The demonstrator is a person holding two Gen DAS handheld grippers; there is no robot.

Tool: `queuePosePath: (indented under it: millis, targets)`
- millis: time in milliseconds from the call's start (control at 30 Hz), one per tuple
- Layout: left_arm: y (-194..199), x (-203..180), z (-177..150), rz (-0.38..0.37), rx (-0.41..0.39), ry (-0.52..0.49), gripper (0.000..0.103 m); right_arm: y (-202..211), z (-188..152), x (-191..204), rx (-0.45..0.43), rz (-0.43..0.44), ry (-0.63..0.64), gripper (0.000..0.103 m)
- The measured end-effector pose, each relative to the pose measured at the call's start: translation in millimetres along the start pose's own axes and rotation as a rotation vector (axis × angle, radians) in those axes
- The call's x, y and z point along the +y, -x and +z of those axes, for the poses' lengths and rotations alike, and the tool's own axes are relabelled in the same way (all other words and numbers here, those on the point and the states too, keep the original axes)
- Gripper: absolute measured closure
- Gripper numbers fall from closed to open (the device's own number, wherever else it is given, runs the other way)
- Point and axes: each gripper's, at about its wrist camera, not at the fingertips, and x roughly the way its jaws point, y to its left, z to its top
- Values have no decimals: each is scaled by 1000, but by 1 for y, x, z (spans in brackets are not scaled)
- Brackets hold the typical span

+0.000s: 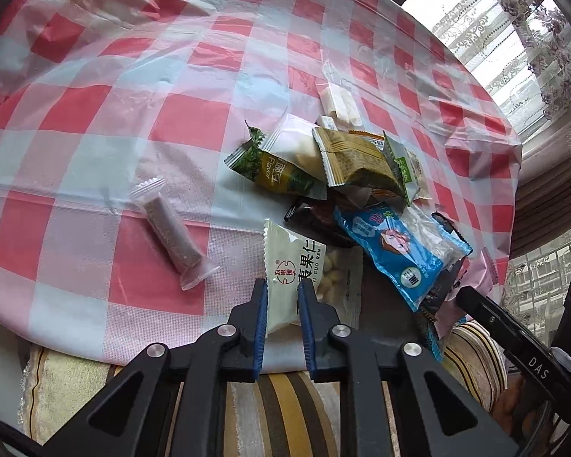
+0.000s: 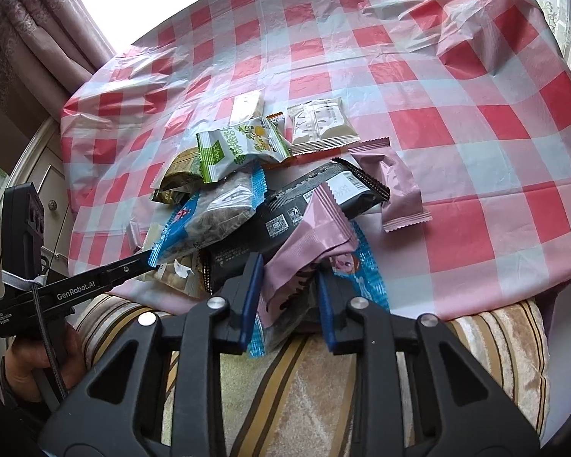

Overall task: Organize snacks
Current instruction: 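Carry both snacks into the white box and open both tools to release them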

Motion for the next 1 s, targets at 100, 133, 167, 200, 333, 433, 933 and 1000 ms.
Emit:
queuePosePath:
  millis: [100, 133, 167, 200, 333, 433, 933, 1000]
  targets:
    - [10, 3, -6, -20, -15, 27, 92, 9, -1, -2, -25, 15, -10, 78]
    - [13, 4, -9, -25, -21, 34, 93, 12, -2, -2, -33, 19, -11, 78]
    - [16, 4, -13, -29, -25, 39, 93, 14, -2, -2, -38, 24, -12, 79]
    - [19, 4, -16, -33, -29, 45, 94, 16, -3, -4, -41, 29, -15, 79]
    - [32, 4, -26, -47, -55, 68, 94, 27, -8, -8, -58, 55, -29, 79]
    - [44, 1, -32, -52, -77, 69, 95, 37, -12, -14, -75, 67, -45, 79]
    - [86, -38, -56, -65, -148, -11, 102, 87, -36, -67, -138, 57, -156, 79]
    - [95, -46, -57, -71, -164, -35, 102, 92, -38, -73, -142, 57, -171, 79]
